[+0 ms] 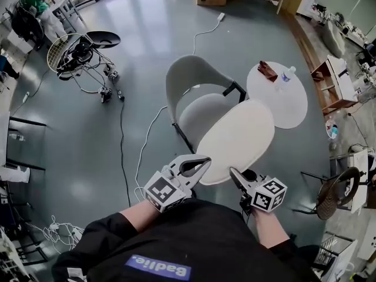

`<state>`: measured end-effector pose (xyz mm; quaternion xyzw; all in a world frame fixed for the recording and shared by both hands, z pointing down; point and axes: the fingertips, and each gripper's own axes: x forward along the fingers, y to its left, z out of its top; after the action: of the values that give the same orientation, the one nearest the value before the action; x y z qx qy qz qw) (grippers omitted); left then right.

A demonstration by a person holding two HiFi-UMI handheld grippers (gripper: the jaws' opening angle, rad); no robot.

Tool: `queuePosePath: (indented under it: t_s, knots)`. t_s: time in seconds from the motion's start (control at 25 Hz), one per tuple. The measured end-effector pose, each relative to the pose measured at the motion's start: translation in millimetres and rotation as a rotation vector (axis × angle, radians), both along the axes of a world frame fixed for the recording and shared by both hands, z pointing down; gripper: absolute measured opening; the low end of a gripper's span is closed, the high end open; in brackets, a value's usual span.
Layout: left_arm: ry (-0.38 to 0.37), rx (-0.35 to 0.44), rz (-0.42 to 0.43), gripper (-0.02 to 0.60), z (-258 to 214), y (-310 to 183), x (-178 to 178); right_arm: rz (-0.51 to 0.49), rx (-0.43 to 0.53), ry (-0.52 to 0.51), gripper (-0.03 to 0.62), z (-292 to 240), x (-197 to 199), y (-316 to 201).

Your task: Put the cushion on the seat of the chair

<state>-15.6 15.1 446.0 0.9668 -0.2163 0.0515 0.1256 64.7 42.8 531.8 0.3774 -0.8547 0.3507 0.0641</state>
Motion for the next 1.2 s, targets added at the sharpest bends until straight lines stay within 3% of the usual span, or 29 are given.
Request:
queuePosePath:
  t_s: [0.4, 1.2]
  knots:
    - [0.009, -0.059, -0.003, 0.015, 13.1, -64.1, -12.5, 0.018, -0.070, -0.035, 0.066, 31.5, -22.6, -85.8]
    - [-0.037, -0.129, -0.259, 0.015, 42.9, -176.1, 23.4, -0.104, -0.203, -0.191, 0.066, 129.3, -4.1, -235.0]
